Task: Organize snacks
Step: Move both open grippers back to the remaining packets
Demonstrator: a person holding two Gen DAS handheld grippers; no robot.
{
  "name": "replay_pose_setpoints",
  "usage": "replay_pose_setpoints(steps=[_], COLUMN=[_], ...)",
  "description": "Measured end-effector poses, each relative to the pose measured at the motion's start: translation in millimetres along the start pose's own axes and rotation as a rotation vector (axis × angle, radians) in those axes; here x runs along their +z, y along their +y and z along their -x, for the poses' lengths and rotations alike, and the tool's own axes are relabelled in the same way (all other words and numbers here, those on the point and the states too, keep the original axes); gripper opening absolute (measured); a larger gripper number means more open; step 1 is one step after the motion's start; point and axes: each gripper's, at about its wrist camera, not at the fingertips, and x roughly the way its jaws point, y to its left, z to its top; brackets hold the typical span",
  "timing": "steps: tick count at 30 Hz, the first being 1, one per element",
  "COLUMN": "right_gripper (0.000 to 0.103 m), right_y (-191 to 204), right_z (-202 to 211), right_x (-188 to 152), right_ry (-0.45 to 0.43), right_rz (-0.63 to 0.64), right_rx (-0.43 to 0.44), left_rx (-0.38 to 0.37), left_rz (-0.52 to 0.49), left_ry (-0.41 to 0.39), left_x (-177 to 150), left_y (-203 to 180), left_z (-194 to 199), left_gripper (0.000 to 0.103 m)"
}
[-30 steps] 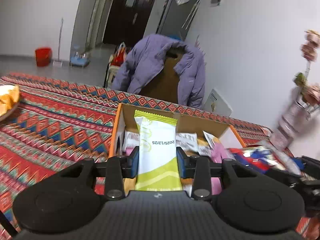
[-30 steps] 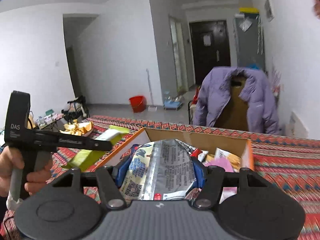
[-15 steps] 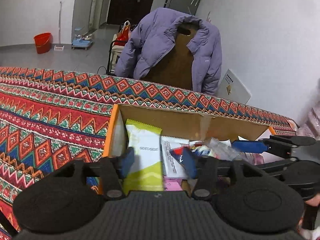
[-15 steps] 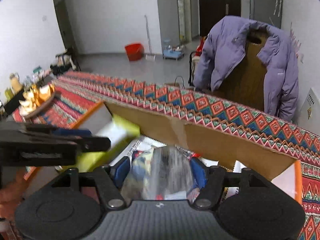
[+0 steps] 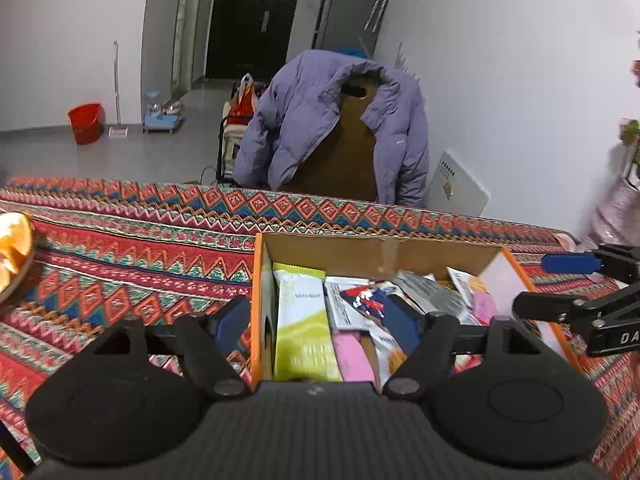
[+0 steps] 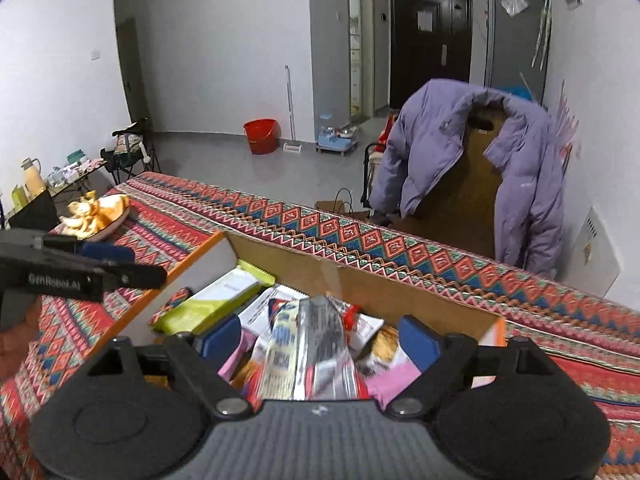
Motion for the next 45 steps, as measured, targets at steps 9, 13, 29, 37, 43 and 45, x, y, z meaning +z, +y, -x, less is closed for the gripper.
replay_pose_setpoints(steps=[9, 13, 29, 37, 43, 45], right_gripper=[0.088, 0.090, 0.102, 0.103, 0.103, 0.103], right_y=[30, 44, 124, 150, 149, 143], right_z=[129, 177, 284, 274, 261, 258], right_x=[-48, -83, -262, -324, -341, -341], right_ry=[-0.110, -0.156, -0.271, -0.187, -0.145, -0.149], right_rz=[0.039, 0.027, -0.016, -0.053, -0.081, -0.105], right_rx=[-0.017, -0.012, -0.089, -0.101, -0.116, -0.118], left_rx=[-0.051, -0.065, 0.010, 0.047, 0.063, 0.067], left_rz=[-0.069, -0.074, 0.052, 0.030, 0.025, 0.023], left_ry=[-0.110, -0.155, -0.275, -0.189, -0.158, -0.149], left_x=[-51, -90, -266, -319, -331, -329], left_y=[-17, -21, -26, -32, -29, -28], left_z=[125, 175, 291, 286, 277, 273], left_gripper=[0.087, 0.094, 0.103, 0.103, 0.103, 0.103])
